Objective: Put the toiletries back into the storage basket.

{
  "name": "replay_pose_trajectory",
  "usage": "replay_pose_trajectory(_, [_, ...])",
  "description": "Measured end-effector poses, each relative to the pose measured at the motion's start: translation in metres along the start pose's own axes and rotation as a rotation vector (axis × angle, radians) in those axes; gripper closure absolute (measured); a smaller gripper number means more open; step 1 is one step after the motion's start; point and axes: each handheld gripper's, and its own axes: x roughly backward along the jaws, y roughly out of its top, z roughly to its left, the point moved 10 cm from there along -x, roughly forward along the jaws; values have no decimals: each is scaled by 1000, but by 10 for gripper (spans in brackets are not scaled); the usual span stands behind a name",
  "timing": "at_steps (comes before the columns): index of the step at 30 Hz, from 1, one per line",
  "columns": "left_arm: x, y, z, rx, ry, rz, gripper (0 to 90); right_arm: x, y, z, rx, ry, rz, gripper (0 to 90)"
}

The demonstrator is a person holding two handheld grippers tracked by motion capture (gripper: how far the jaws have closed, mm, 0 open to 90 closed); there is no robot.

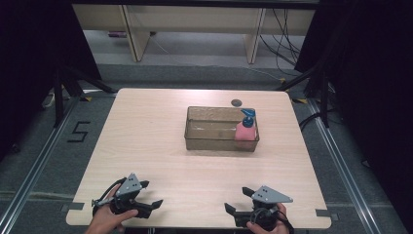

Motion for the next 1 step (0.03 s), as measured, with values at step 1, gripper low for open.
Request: replay_pose_trajectory(1, [0,0,0,0,0,0,149,-1,1,-2,22,-2,-17,156])
